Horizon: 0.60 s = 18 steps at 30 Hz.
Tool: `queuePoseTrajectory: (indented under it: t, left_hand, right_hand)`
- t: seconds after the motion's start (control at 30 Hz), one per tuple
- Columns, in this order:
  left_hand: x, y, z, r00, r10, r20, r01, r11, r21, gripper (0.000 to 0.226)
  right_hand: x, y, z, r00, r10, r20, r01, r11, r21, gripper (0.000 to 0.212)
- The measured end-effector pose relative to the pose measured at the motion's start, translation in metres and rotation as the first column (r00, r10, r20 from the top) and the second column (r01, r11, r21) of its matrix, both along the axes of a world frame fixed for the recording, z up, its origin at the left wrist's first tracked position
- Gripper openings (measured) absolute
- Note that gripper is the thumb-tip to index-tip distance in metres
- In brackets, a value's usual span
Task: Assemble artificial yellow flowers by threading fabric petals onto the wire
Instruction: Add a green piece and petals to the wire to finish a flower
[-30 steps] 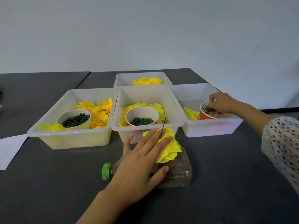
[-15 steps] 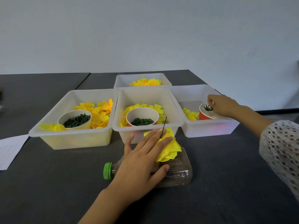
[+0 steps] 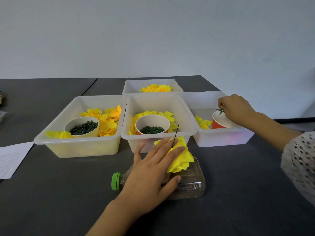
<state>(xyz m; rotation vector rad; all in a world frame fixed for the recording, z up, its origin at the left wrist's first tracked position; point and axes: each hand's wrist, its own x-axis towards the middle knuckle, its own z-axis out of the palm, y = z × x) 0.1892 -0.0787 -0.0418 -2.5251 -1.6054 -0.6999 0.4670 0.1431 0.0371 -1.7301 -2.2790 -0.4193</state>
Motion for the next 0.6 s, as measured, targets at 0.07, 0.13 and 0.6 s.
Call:
queuePoseTrajectory:
  t: [0.07, 0.13, 0.6]
  left_hand:
    - [0.0, 0.0, 0.0, 1.0, 0.006, 0.001, -0.006, 1.0, -0.001, 0.061]
    - [0.0, -0.001, 0.0, 1.0, 0.01, 0.002, -0.01, 1.0, -0.001, 0.061]
    - [0.0, -0.001, 0.0, 1.0, 0.005, 0.001, -0.005, 1.0, 0.012, 0.059]
  right_hand:
    - [-0.02, -0.014, 0.008, 0.968, 0.108, -0.228, -0.104, 0.994, 0.028, 0.018]
    - [-0.048, -0.035, 0.013, 0.837, 0.17, -0.521, -0.23, 0.972, -0.053, 0.015]
    - [-0.11, -0.139, 0.004, 0.366, 0.383, -0.848, -0.607, 0.789, 0.094, 0.013]
